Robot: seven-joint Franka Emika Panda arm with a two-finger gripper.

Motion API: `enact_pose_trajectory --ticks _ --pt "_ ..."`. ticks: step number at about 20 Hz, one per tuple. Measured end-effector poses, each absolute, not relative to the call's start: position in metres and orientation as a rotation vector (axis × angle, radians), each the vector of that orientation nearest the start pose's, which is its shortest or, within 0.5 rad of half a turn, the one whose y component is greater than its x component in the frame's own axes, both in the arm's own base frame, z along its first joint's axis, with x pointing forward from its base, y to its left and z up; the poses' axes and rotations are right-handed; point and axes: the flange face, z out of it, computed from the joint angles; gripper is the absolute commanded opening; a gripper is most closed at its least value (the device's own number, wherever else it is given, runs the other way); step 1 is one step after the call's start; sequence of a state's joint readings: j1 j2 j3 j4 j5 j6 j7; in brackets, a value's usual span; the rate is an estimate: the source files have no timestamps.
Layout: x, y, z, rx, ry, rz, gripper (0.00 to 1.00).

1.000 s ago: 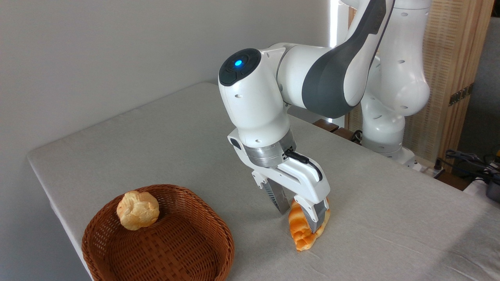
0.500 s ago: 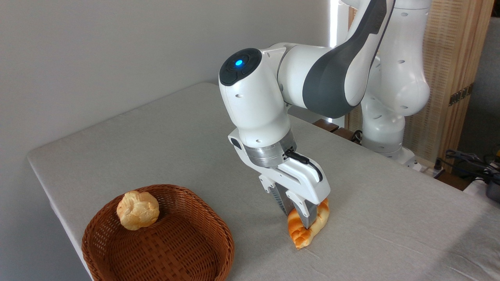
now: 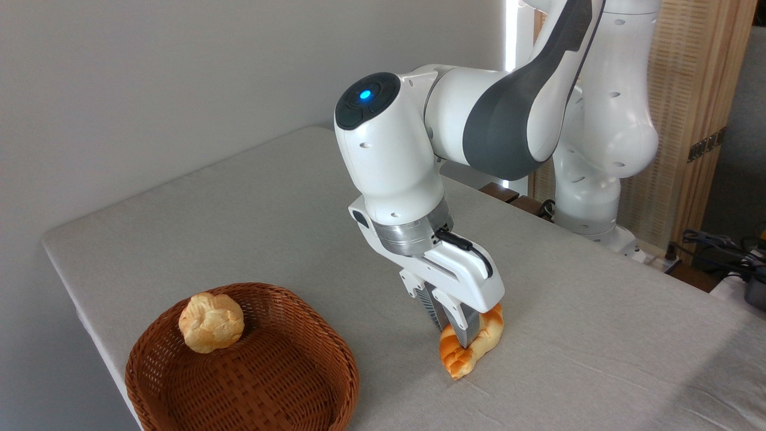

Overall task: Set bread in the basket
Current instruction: 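Lift the braided loaf and carry it over the basket, then lower the loaf into the basket beside the bun and open the gripper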

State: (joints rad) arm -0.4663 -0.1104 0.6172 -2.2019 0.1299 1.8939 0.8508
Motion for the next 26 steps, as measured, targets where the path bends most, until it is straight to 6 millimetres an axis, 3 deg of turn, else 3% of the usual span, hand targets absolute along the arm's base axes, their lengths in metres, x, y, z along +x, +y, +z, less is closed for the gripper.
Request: enact_pose_trajectory --ticks 4,8,14,19,26 --pt "0.487 0.077 0.415 -2.931 1.213 0.308 0.16" --pt "0.499 0.057 0.442 -2.934 1.247 0.209 0.16" --pt "0.513 0.049 0.477 -2.976 1.232 0.06 0.18" --pt "0.528 0.044 0.524 -2.982 1.216 -0.134 0.18" --pt "0.558 0.035 0.542 -2.974 1.106 -0.543 0.22"
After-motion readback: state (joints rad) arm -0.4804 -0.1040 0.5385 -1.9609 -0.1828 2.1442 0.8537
